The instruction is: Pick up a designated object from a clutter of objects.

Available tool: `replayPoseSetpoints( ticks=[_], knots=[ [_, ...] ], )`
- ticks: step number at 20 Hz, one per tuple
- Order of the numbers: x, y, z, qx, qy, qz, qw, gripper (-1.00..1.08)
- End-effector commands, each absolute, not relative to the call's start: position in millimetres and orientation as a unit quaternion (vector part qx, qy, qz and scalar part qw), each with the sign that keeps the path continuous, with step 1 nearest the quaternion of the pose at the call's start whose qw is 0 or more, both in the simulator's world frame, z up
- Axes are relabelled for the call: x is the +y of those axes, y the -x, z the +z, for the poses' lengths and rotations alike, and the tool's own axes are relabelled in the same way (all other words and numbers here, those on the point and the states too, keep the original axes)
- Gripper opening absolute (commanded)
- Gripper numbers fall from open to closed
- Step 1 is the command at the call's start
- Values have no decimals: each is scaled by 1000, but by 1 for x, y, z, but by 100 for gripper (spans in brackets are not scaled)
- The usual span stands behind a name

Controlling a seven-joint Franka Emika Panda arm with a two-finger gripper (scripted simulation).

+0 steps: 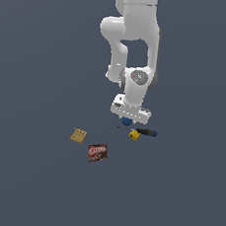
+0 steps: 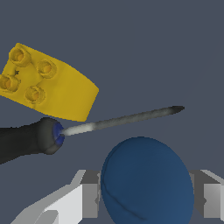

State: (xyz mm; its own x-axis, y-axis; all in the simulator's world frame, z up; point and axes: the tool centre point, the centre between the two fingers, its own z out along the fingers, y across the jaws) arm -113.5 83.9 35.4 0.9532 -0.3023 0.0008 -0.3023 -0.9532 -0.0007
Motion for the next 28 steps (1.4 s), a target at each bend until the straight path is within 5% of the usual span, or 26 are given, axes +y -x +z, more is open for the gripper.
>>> replayPoseSetpoints(
  ticks=[1, 13, 28],
  knots=[
    [84, 113, 36, 153, 988, -1, 0, -100],
    [97, 108, 80, 153, 988, -1, 0, -100],
    [136, 90, 205, 153, 988, 0, 0, -100]
  ],
)
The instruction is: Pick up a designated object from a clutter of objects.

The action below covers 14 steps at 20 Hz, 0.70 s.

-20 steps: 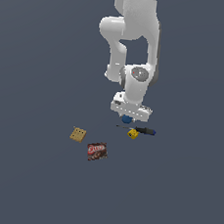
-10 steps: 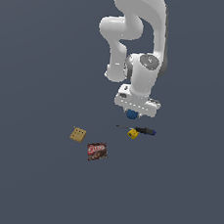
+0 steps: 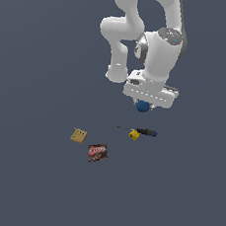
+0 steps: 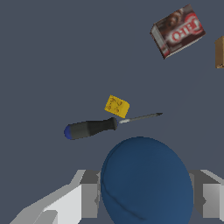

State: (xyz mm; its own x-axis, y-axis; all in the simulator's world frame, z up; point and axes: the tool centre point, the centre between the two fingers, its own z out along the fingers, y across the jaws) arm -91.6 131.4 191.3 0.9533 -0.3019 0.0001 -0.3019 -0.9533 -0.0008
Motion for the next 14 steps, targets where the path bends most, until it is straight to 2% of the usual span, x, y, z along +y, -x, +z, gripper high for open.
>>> replayPoseSetpoints(
  ticks=[1, 14],
  knots=[
    [138, 89, 214, 153, 988, 0, 0, -100],
    [172, 69, 325, 153, 988, 0, 0, -100]
  ],
)
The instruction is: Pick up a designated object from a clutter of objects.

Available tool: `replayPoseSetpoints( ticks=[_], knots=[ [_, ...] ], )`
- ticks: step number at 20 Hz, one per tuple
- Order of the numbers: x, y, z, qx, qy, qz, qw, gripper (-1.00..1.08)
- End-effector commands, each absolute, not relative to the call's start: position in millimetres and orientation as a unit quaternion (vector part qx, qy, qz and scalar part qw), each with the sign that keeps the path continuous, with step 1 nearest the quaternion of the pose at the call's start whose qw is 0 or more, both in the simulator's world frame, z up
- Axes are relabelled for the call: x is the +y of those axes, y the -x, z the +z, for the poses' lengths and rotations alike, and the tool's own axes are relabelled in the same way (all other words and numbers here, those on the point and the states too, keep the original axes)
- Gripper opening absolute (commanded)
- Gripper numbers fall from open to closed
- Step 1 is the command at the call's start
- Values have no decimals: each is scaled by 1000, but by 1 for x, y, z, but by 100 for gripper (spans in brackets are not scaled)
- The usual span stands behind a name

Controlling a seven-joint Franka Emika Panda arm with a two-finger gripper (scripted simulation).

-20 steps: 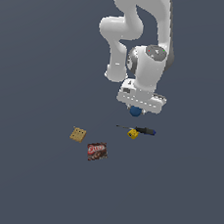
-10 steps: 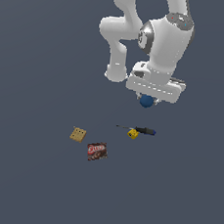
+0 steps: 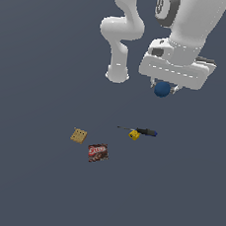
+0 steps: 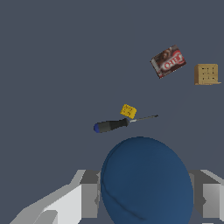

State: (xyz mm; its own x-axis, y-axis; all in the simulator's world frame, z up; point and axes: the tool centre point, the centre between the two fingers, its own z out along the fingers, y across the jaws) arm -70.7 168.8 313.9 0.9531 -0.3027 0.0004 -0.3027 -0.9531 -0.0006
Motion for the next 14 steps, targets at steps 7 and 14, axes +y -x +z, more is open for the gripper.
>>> replayPoseSetpoints(
  ticks=[7, 14],
  knots=[
    [182, 61, 357, 154, 988, 0, 0, -100],
    [186, 58, 366, 154, 988, 0, 0, -100]
  ],
)
